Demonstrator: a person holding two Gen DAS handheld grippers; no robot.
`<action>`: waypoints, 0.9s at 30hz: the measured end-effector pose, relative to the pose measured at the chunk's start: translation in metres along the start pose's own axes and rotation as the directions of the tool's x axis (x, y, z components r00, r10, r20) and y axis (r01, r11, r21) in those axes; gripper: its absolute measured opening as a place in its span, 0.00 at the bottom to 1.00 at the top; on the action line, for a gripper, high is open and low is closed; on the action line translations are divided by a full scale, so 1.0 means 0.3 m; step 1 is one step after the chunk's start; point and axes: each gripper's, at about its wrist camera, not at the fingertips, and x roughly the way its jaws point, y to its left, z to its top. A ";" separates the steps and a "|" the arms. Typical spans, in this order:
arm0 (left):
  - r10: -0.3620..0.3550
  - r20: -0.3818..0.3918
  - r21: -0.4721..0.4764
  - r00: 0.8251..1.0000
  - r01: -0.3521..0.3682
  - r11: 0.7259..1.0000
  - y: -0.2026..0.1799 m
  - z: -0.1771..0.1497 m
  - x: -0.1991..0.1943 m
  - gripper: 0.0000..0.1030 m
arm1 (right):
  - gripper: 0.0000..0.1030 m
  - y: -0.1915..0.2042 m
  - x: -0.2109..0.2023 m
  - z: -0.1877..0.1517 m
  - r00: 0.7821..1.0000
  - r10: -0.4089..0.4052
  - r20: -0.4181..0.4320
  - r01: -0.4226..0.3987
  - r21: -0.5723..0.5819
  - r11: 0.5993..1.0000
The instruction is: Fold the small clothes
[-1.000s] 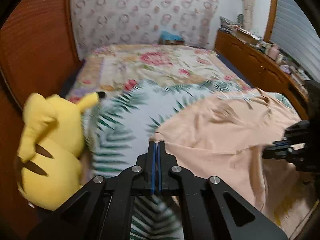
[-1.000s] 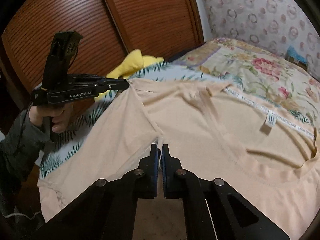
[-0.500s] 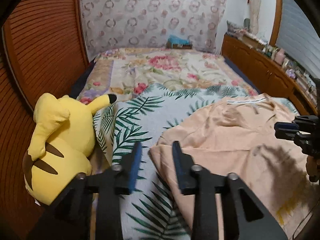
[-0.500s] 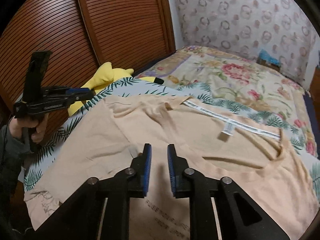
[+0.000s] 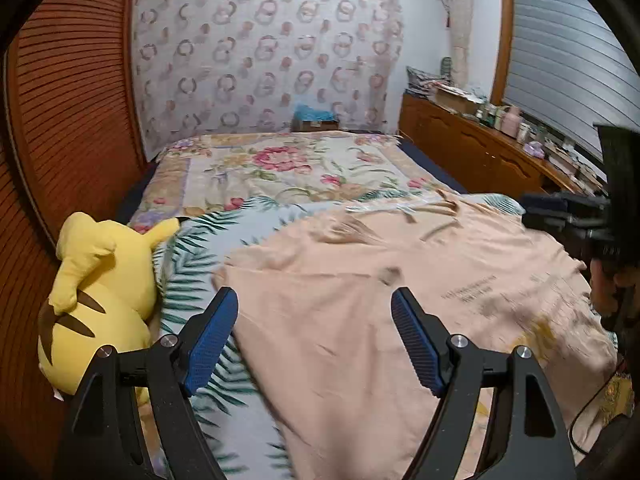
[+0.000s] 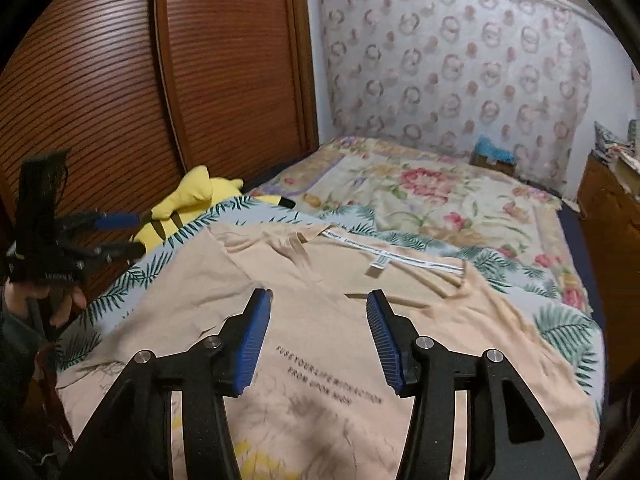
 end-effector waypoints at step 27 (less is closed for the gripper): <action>-0.093 -0.134 0.056 0.987 0.101 0.993 -0.355 -0.140 0.104 0.83 | 0.51 -0.166 -0.410 -0.426 0.963 -0.266 -0.051 0.270 0.207 0.940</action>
